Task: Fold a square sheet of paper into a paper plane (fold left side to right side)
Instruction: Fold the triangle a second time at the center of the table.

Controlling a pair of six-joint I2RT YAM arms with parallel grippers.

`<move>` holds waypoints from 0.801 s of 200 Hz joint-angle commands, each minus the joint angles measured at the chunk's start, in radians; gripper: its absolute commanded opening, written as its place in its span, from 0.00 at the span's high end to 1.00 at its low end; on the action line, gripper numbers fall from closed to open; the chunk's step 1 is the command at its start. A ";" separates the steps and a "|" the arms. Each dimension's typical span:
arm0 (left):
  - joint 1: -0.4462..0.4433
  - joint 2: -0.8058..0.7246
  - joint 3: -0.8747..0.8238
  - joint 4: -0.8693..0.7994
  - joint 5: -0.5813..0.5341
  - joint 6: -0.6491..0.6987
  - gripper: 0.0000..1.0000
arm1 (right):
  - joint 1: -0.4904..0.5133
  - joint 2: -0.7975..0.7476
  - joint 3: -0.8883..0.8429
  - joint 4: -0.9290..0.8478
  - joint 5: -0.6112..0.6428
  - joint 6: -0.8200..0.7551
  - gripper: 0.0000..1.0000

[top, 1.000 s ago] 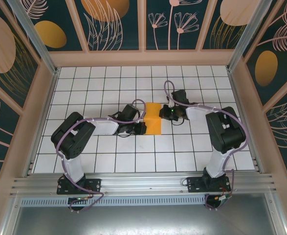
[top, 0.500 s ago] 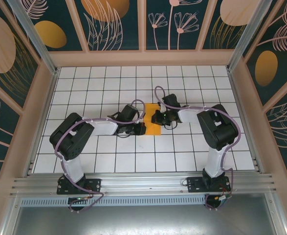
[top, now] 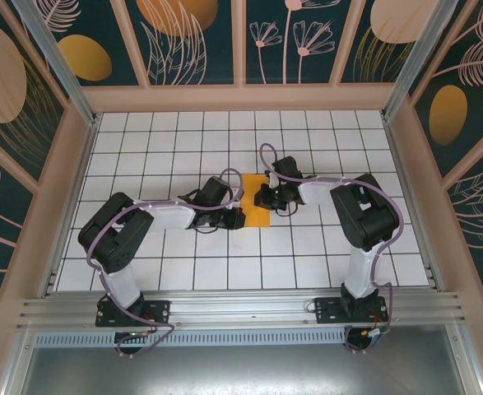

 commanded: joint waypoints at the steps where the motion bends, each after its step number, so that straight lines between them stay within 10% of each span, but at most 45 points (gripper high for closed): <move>1: 0.003 0.019 -0.012 -0.024 -0.034 -0.016 1.00 | 0.003 0.035 0.004 -0.066 0.003 -0.004 1.00; 121: 0.003 -0.056 -0.100 -0.011 -0.037 -0.056 1.00 | -0.012 0.000 -0.023 -0.018 -0.028 -0.007 1.00; 160: 0.033 -0.152 -0.111 0.027 0.022 -0.070 1.00 | -0.022 -0.087 -0.035 0.071 -0.048 0.001 0.82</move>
